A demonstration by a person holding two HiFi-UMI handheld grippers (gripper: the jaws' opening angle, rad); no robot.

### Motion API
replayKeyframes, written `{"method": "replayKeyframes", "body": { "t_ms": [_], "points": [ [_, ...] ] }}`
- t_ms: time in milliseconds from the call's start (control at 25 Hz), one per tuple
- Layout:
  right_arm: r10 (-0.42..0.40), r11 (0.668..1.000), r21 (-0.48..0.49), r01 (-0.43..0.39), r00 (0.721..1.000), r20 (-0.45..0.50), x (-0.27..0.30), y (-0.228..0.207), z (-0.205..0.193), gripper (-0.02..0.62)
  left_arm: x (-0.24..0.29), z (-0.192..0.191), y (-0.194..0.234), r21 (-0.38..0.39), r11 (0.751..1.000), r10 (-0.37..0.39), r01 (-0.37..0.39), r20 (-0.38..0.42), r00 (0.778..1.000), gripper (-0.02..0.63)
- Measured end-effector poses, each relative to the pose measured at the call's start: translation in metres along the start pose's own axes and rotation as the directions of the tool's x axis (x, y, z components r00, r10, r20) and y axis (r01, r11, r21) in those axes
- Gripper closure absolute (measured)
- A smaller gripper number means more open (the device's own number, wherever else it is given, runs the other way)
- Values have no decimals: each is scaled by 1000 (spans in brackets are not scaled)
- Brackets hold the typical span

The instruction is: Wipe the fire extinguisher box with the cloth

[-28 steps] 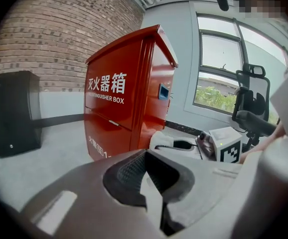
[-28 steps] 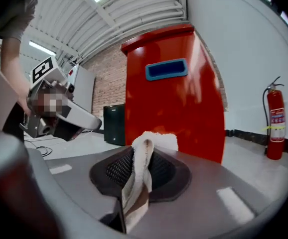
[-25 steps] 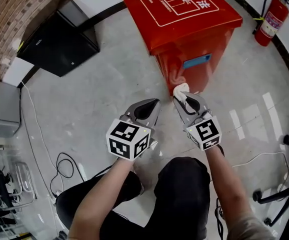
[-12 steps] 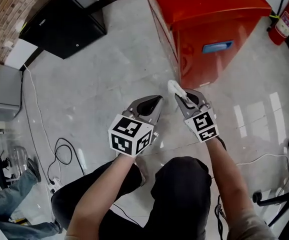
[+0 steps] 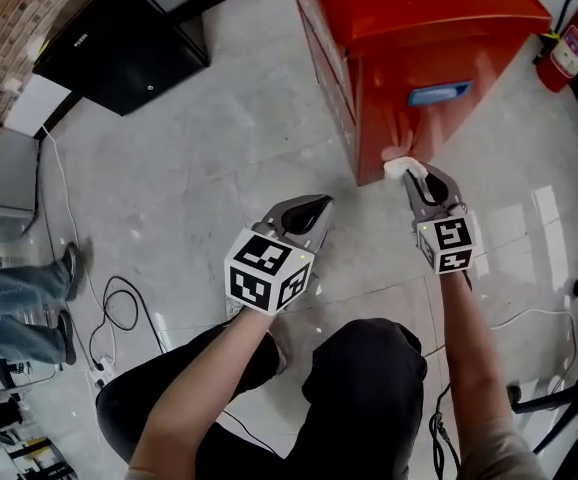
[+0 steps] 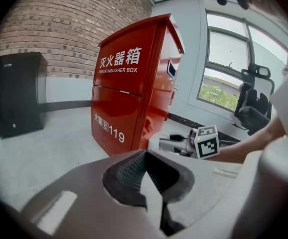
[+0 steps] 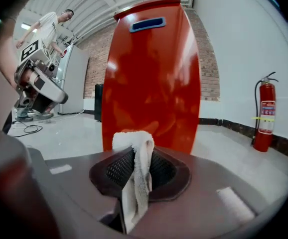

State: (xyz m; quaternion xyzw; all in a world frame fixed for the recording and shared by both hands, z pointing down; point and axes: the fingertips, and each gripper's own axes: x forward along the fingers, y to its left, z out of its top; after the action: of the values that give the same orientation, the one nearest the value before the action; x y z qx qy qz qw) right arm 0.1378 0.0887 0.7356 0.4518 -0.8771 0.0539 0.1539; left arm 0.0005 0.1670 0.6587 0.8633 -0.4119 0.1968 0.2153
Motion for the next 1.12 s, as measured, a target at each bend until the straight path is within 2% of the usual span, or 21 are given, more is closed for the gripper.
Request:
{"method": "replayKeyframes", "body": {
  "t_ms": [160,280,360,440,760,960,1120],
  "points": [
    [-127,991,45,128,992,-16,-14,-55,-13,508,6,-3,-2,4,1000,-13,13,-5,1000,606],
    [-229,968,91,233,972,-48,-22,-90,-26,508,8,-7,-2,7,1000,-16,16,-13,1000,606],
    [-289,946,131,297,954,-73,-28,-105,-35,508,8,-8,-2,11,1000,-18,19,-17,1000,606],
    [-310,931,171,321,946,-90,-29,-106,-44,508,8,-11,-2,11,1000,-20,21,-23,1000,606],
    [-201,932,282,226,973,-113,-6,-55,-59,517,2,-17,2,18,1000,-19,20,-42,999,606],
    [-51,962,262,73,995,-91,8,0,-49,511,-1,-14,11,43,999,-10,12,-51,999,606],
    [58,966,253,-43,997,-53,17,43,-30,509,-5,-13,16,58,998,-10,14,-69,998,606]
  ]
}}
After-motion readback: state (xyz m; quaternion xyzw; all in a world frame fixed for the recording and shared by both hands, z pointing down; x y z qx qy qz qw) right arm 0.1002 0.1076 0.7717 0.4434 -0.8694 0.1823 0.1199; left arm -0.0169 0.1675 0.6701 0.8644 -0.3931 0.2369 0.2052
